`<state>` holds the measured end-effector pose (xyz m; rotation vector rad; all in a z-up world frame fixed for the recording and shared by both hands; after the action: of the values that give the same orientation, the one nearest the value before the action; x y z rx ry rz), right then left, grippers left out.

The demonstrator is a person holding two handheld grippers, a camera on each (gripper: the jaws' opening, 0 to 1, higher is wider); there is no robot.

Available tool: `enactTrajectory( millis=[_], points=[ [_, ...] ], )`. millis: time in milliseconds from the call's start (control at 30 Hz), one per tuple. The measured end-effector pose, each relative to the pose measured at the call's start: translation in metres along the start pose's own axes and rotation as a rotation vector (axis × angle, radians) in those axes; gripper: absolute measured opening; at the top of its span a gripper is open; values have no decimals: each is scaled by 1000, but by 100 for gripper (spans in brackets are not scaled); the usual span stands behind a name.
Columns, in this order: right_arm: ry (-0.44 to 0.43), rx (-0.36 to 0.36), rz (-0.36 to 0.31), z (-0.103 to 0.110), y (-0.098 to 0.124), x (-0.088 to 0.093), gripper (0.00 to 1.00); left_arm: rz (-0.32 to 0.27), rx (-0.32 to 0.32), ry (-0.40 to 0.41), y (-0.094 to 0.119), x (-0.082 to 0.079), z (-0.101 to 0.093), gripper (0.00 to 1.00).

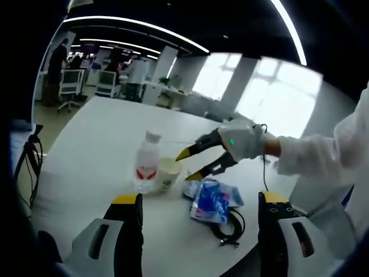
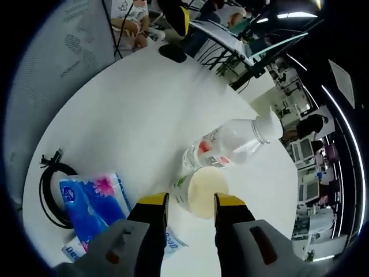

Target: Arrange the tabletop items into an orderly group along one side of the table until the central work area is clear of visible clutter.

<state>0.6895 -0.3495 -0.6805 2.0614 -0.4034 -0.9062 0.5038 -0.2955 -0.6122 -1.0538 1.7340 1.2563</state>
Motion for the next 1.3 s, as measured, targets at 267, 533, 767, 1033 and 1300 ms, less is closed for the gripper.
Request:
enactTrajectory(
  millis=[267,533,767,1033,1300],
  points=[
    [-64,31,-19,12,12,0,32,0,3,10,-2,1,0,82],
    [-112,51,-29,19,23,-2,35,24,5,8,-2,5,-3,83],
    [-192,77,-36,33,32,1,35,33,22,0,-4,6,-9,82],
    [-227,108,-23,43,51,5,36,46,49,-13,-9,7,-15,82],
    [-285,147,-10,50,71,16,37,120,91,-98,-10,16,-40,82]
  ],
)
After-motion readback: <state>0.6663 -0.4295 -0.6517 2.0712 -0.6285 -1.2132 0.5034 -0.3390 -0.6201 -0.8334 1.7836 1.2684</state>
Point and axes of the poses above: the point that each gripper's makers call its tool centre point, and the gripper's own axes: y roughly backward along the fingers, z roughly to its left, x roughly out of its underside, the point moved 5 cm from there along y, roughly backward along the fingers, and after that the axes turned 11 degrees about -y, right-handed, at the moved point
